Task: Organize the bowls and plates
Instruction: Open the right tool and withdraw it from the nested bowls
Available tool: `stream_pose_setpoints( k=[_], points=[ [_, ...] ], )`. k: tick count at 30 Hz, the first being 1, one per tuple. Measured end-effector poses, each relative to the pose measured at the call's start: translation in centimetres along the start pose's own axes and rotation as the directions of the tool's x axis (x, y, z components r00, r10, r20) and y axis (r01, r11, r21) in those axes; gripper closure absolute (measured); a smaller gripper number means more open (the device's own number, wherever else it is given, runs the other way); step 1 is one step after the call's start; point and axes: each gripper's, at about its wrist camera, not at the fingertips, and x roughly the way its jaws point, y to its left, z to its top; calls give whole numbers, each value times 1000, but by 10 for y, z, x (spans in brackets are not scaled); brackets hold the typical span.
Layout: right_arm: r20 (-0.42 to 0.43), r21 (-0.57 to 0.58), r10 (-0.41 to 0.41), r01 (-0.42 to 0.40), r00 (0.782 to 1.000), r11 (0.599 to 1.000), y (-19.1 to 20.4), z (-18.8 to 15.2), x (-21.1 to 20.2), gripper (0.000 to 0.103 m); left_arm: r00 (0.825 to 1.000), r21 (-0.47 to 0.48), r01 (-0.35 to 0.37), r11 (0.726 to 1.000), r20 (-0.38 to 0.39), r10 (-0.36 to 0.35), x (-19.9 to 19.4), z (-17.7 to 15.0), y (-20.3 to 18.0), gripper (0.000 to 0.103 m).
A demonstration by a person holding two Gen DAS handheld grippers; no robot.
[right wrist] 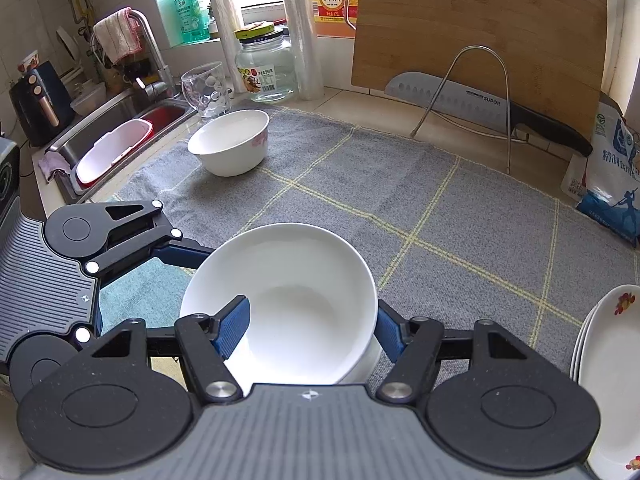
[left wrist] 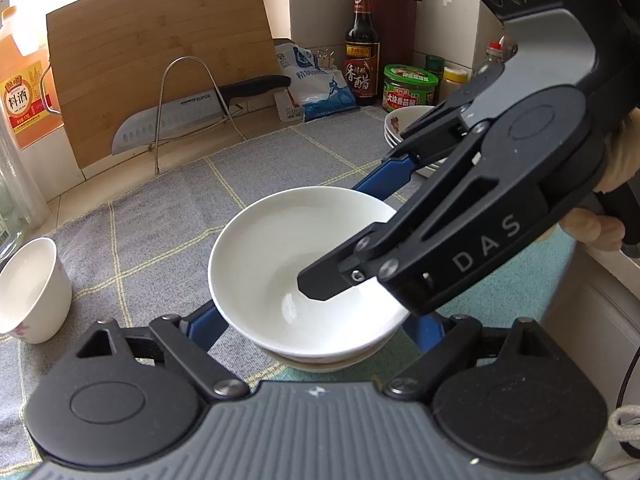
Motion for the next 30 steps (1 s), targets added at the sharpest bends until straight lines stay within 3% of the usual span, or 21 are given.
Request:
stream_pose_setpoints(
  k=[23,26,30],
  points=[
    [6,40,1,-2,1000,999,-9,-8,3,29,999,18,33,999,-36,-33,10,-1,3,7],
    [11,36,0,-1,1000,999,-9,-9,2,21,999,24,42,999,-29,-42,6,-2,6,7],
    [23,15,-25,25,999,1000,-5,-9,0,1,998,16,54,998,-31,-54,2,-4,11,7]
  ],
)
